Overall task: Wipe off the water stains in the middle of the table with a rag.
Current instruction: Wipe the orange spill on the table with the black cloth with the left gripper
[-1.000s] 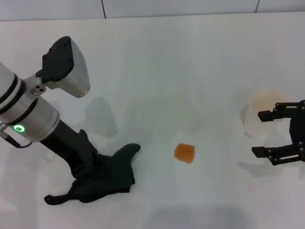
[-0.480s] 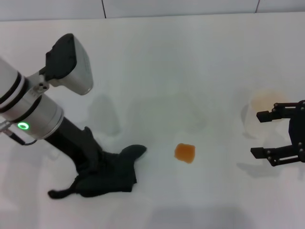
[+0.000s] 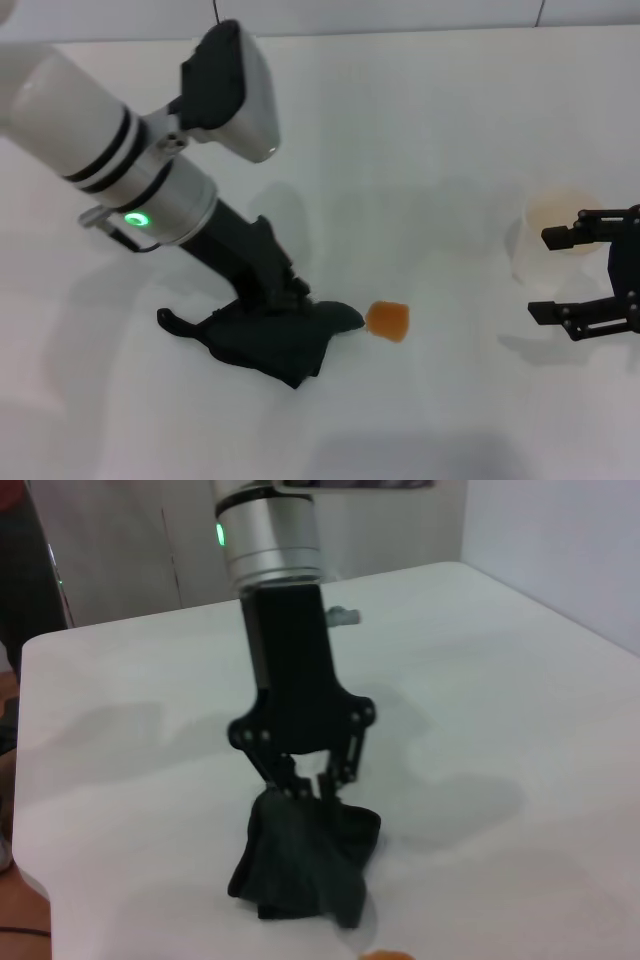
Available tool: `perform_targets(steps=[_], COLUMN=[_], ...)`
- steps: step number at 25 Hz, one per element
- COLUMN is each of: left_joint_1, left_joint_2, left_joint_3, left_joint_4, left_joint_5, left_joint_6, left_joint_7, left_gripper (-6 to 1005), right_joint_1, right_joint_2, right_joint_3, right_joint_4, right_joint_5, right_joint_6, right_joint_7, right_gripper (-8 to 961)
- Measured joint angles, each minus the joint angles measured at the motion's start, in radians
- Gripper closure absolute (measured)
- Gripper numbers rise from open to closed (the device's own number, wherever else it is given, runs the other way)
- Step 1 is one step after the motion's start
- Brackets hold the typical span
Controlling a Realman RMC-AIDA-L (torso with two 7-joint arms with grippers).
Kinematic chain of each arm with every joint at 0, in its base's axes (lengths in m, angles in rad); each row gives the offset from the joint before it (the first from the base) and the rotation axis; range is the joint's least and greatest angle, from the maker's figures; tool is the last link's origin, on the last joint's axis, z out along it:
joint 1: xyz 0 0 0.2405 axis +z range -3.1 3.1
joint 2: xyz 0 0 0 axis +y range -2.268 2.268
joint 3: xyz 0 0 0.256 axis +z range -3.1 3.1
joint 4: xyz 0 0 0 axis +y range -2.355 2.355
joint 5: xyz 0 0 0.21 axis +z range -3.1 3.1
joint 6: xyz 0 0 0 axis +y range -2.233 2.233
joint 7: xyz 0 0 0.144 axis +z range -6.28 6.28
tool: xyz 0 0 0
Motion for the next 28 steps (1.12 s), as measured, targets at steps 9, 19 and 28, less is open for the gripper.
perform_targets(steps=[9, 19, 28], left_joint_1=[-0.068, -0.060, -0.013], left_joint_2=[-0.002, 0.001, 0.005], left_joint_3=[0.091, 0.086, 0.023], left_joint_4=[-0.037, -0.029, -0.023], left_joint_5=[-0.062, -0.063, -0.030], left_joint_6=[-0.071, -0.050, -0.026], left_joint_7=[0.001, -0.001, -0.014], left_gripper=[892, 896, 900], right_joint_1=[0.000, -0.007, -0.013], right_joint_2=[0.000, 0.000, 0.000], right_joint_3=[0.003, 0.011, 0.010], right_joint_4=[-0.004, 0.001, 0.003], right_joint_5=[0.000, 0.003, 0.010], right_joint_6=[-0.002, -0.008, -0.008], right_joint_7=[0.000, 0.001, 0.007], right_gripper=[126, 125, 125])
